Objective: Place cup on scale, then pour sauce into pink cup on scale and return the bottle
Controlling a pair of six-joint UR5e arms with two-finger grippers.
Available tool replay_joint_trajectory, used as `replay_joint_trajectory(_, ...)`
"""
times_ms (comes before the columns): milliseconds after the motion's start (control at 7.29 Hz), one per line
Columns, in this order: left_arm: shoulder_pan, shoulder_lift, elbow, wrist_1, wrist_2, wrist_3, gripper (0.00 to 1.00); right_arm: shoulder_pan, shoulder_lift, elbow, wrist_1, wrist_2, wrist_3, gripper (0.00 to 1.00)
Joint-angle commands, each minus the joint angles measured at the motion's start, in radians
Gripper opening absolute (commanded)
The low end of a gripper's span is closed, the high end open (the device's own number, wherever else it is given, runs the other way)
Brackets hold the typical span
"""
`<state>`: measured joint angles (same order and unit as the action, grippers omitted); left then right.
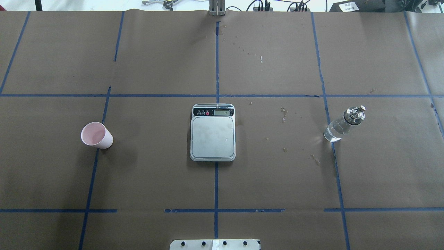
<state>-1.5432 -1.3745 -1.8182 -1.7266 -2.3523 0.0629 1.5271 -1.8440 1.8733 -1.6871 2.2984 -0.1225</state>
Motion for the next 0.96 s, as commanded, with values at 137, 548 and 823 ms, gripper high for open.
replay_joint_trajectory(137,0.0,-0.005,-0.021,-0.007,-0.005,0.005,1.0,-0.004,0.037,0.001,0.003,0.01,0.009,1.0)
replay_joint_trajectory(548,0.002,-0.018,-0.042,-0.184,0.002,0.005,1.0,-0.004,0.104,-0.006,0.154,0.021,0.018,1.0)
replay_joint_trajectory(823,0.003,-0.089,-0.027,-0.403,0.001,-0.005,1.0,-0.004,0.177,-0.044,0.263,0.021,0.033,1.0)
